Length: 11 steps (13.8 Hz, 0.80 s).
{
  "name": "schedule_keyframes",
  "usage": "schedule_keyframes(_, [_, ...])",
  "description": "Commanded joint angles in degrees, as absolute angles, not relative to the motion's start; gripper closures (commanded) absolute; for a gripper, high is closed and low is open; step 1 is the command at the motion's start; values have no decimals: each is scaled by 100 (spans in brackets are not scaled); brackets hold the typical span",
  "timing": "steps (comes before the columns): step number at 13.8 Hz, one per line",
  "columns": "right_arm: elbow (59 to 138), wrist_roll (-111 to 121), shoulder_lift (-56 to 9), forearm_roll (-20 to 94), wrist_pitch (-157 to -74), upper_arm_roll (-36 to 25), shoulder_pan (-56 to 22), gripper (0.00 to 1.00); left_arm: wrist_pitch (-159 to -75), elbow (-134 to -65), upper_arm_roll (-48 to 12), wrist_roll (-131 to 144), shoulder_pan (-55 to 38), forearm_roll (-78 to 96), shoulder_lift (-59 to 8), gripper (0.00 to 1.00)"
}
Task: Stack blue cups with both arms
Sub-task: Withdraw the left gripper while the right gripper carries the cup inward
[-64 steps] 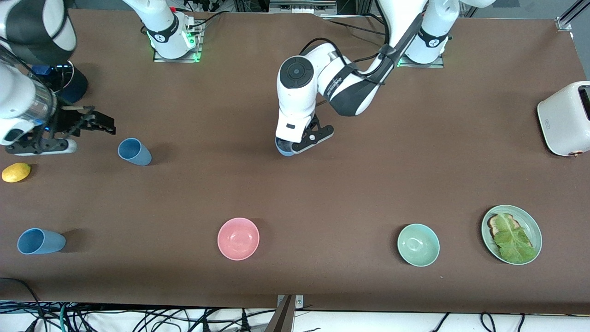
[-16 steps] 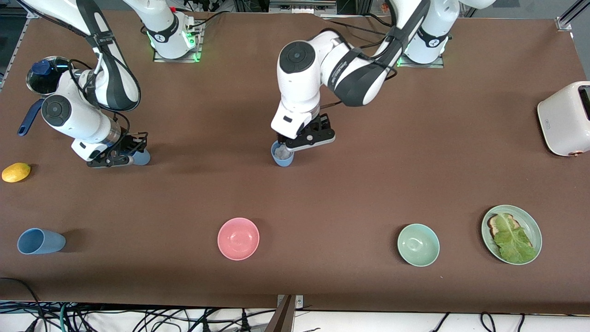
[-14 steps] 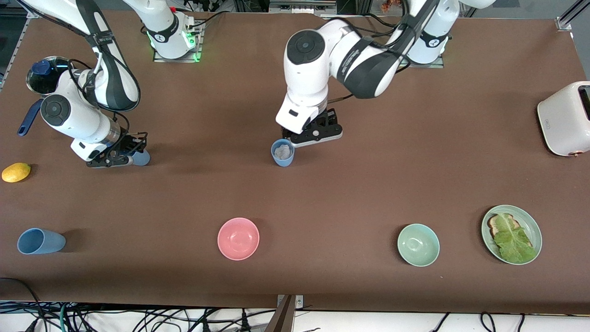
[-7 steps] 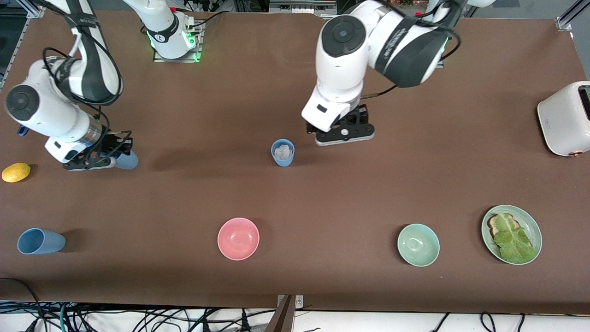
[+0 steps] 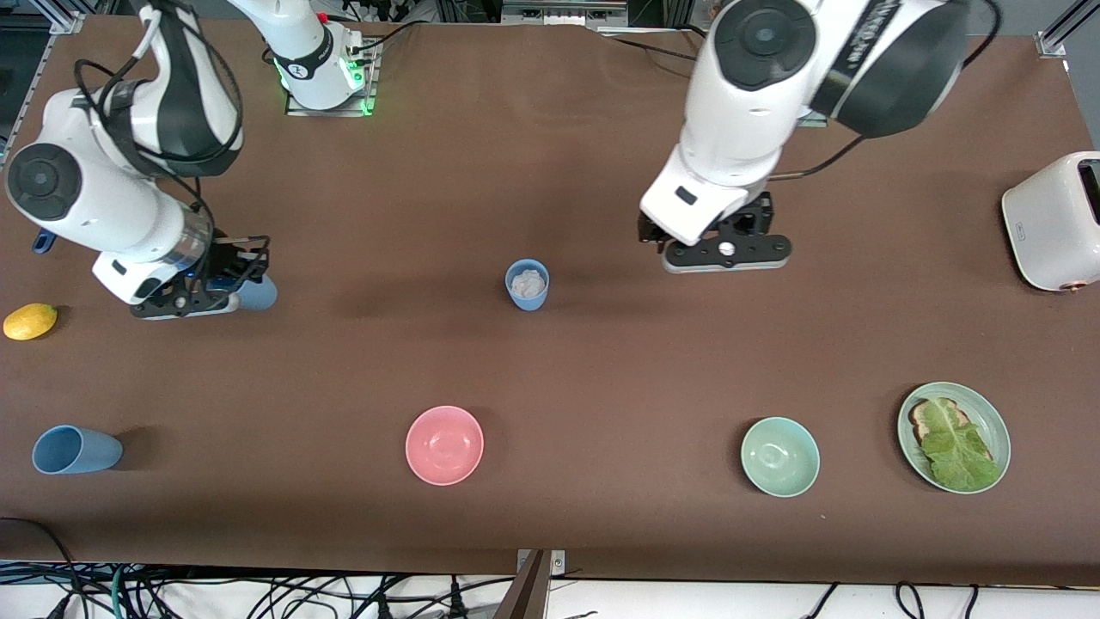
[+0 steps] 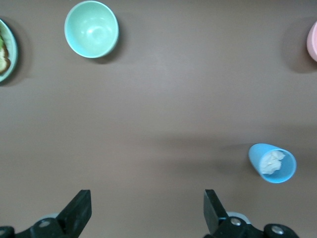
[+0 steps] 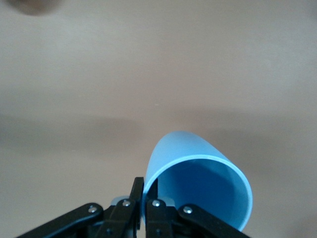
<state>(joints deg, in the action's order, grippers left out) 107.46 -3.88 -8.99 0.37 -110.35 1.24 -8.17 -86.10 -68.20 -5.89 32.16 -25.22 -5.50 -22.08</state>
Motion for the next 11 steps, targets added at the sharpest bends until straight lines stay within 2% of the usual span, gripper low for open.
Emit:
schedule_keyframes(1, [10354,-1288,-958,70,-10688,105,-1413,100,-8429,-6803,-598,2516,-2146,-431,-1943,0])
schedule_keyframes(6, [10038,-2898,-1168,316,-10722,105,-2389,100,-8376,-6899,-598,1655,-1320,-431,-1600,0])
schedule_keyframes(11, [9396,-4251,-1757,431,-10775,105,-3206,100,-8306,-6917,-598,757,-634,-431,-1468,0])
